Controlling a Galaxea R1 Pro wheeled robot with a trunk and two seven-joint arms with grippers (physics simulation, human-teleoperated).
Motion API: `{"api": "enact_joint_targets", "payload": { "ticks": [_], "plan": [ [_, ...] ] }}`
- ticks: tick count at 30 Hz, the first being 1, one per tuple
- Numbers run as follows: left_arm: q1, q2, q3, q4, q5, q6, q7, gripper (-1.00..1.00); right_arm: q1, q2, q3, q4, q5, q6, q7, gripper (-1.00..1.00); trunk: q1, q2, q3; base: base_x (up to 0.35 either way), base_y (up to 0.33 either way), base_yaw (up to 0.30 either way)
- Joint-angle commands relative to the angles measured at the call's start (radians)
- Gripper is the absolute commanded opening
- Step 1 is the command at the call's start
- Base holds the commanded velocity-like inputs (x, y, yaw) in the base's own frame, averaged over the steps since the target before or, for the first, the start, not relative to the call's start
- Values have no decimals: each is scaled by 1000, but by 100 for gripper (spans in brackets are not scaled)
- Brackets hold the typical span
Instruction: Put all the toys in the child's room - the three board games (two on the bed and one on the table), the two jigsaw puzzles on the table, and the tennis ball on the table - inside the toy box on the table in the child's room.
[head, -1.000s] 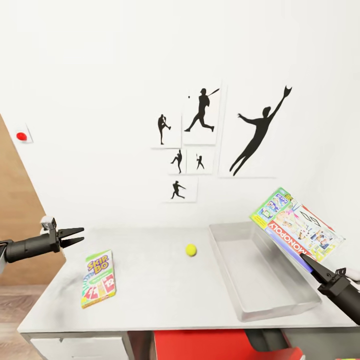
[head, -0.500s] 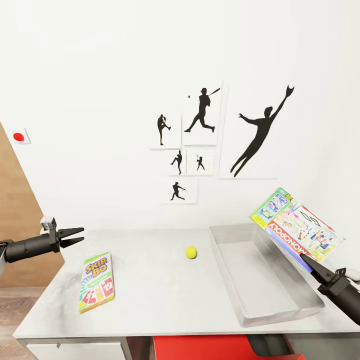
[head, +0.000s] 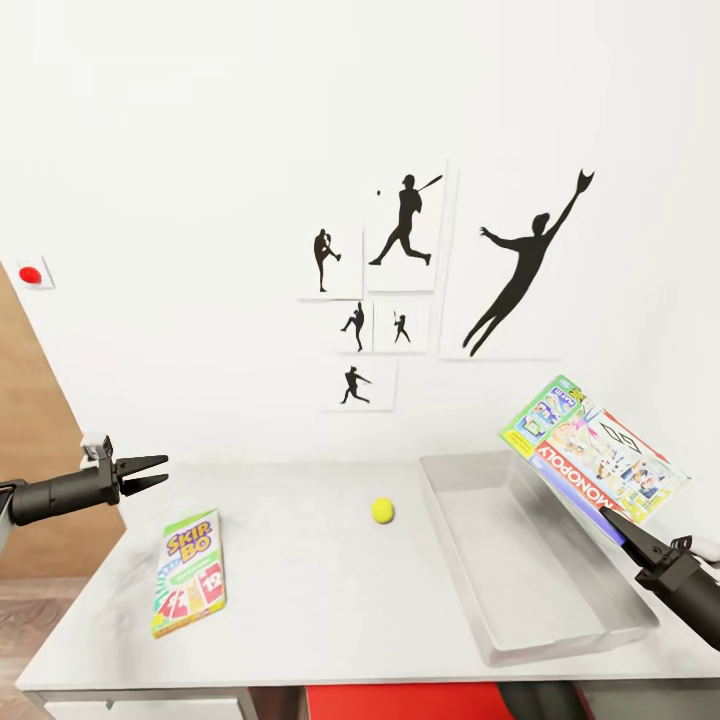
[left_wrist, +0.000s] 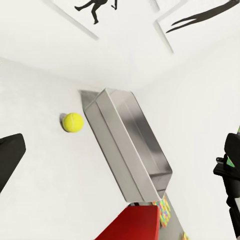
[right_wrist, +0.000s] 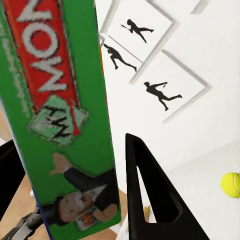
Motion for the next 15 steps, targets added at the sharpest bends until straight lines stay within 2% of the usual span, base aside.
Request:
{"api": "enact_joint_targets", "payload": {
  "ticks": [1,15],
  "plan": [
    [-1,0,1,0,-4,11,-6,100,-1,0,-1,0,-1,5,2,-100,1,-2,-2,50,0,0],
    [-1,0,1,0,-4,11,-6,100,-1,-2,-2,-1,-2,5,0,-100,1,-2,-2,8,0,0]
  ]
}}
